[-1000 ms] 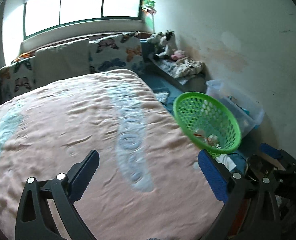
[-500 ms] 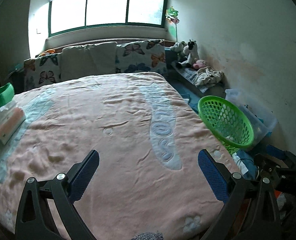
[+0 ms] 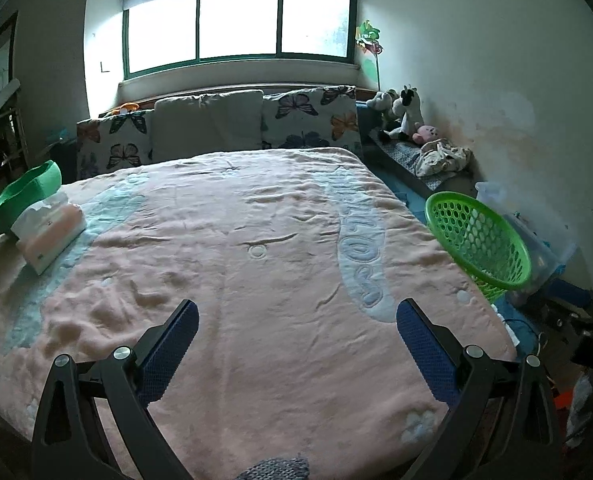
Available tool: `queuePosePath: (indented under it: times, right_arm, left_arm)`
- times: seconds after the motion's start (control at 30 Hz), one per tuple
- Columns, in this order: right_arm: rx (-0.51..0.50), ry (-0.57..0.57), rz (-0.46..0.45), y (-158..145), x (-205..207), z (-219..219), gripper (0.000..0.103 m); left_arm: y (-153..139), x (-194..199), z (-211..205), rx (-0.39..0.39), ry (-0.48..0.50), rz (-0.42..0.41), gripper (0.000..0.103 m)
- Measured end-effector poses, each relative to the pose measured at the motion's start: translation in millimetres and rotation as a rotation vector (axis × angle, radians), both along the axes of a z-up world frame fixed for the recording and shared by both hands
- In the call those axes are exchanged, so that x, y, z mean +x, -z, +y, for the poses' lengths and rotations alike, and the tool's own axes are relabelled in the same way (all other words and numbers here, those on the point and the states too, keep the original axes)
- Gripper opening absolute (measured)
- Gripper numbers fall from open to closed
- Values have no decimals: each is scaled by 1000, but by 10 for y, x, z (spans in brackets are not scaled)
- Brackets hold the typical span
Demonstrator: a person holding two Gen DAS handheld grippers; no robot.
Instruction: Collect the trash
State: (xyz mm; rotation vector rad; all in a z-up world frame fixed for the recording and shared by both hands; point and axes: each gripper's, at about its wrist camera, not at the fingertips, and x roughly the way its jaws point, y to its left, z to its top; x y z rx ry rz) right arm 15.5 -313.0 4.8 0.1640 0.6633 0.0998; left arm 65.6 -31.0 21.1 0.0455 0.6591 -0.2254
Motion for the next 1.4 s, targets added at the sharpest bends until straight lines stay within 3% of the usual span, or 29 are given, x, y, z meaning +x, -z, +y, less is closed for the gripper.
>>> queuePosePath:
  times: [1.4]
  right_arm:
    - [-14,-21,16,35,67,78,98]
  left_arm:
    - [79,-47,123,42,-56,6,96]
